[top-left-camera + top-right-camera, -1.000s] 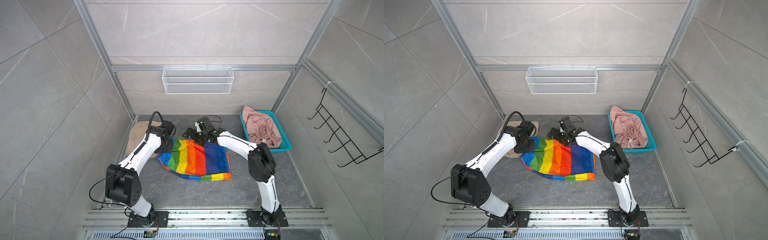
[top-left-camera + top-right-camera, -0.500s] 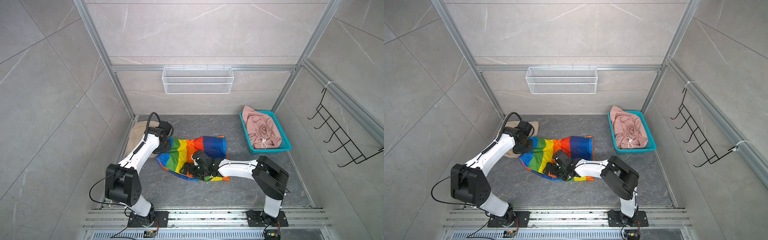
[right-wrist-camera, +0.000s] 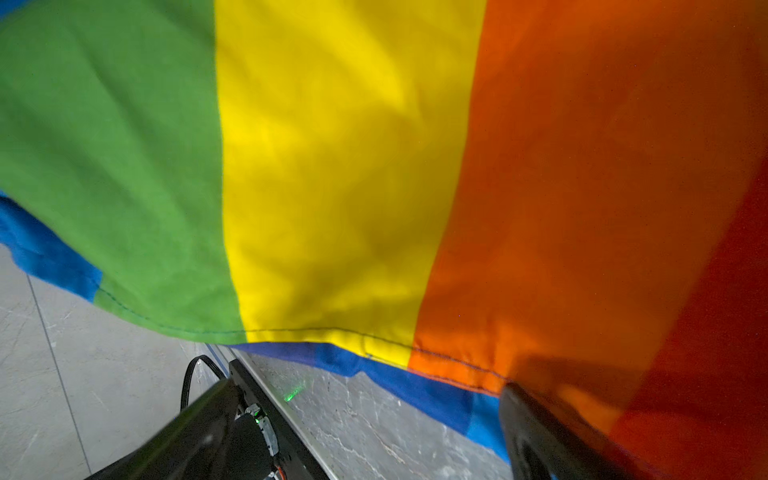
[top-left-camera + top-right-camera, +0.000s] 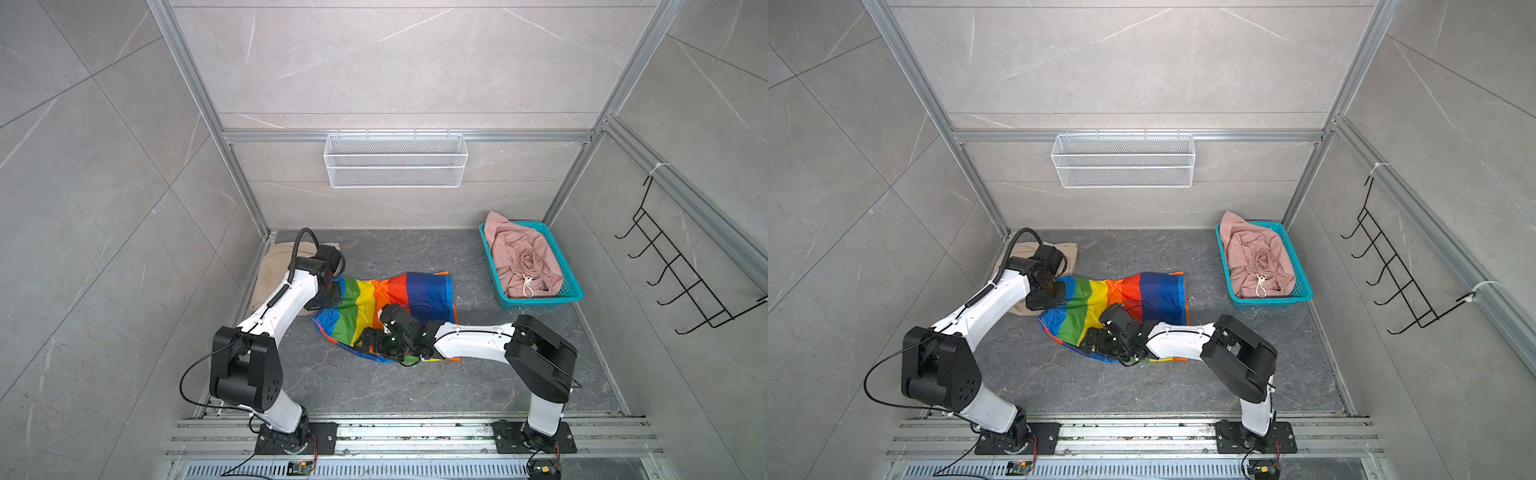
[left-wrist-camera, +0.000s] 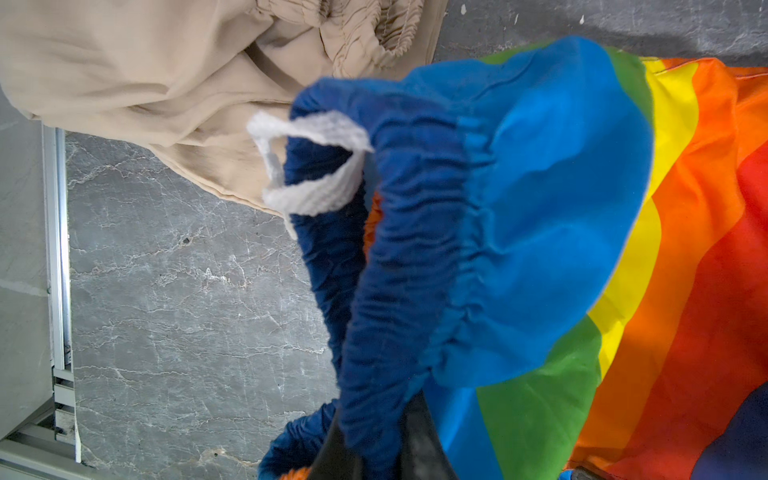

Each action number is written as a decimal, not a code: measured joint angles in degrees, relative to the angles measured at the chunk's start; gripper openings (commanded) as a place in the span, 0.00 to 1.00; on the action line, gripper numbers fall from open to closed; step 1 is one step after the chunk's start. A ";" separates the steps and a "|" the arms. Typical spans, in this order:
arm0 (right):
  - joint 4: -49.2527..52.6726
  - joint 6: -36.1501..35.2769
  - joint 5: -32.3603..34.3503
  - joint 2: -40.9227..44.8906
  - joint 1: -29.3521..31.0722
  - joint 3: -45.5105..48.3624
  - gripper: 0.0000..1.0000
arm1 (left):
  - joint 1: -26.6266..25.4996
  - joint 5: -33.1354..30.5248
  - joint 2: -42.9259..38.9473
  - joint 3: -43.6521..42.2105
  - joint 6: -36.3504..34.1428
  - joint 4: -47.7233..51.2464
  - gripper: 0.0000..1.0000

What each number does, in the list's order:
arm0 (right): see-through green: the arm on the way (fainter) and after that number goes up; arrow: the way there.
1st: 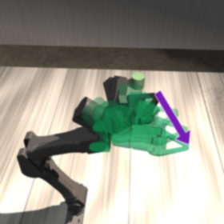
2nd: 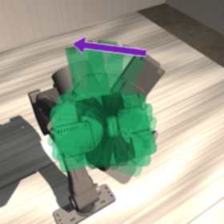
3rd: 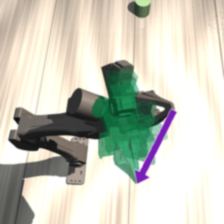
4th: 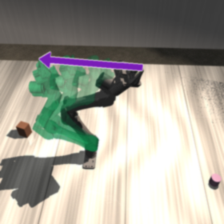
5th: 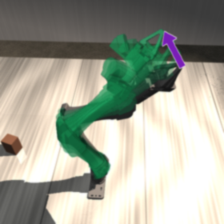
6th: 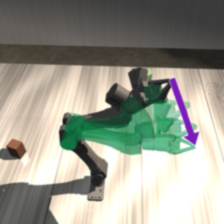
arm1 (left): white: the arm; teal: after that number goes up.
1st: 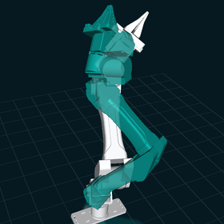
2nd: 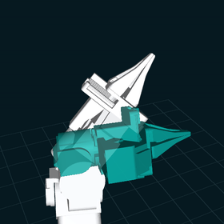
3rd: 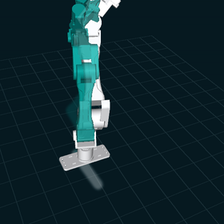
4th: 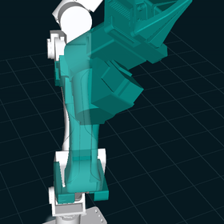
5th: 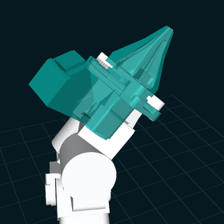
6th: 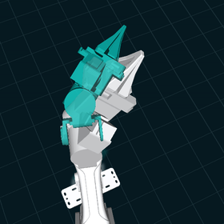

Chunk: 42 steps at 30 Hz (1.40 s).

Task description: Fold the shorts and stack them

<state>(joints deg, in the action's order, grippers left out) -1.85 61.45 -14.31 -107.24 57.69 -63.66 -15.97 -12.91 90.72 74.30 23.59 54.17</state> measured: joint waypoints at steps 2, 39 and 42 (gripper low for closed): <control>0.35 -0.48 -0.02 0.04 -0.87 0.07 0.99 | 0.22 -0.09 0.00 0.00 -0.09 0.09 0.00; 14.69 -16.61 6.25 6.91 -15.98 6.71 0.99 | -21.40 -3.85 15.17 25.62 3.45 15.93 0.00; 11.04 -15.56 4.35 7.76 -16.76 8.74 0.99 | -23.41 -0.31 18.47 27.28 5.68 14.86 0.00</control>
<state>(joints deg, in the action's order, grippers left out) 9.19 45.89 -9.96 -99.48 40.93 -54.92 -39.38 -13.21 109.19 101.58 29.28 69.04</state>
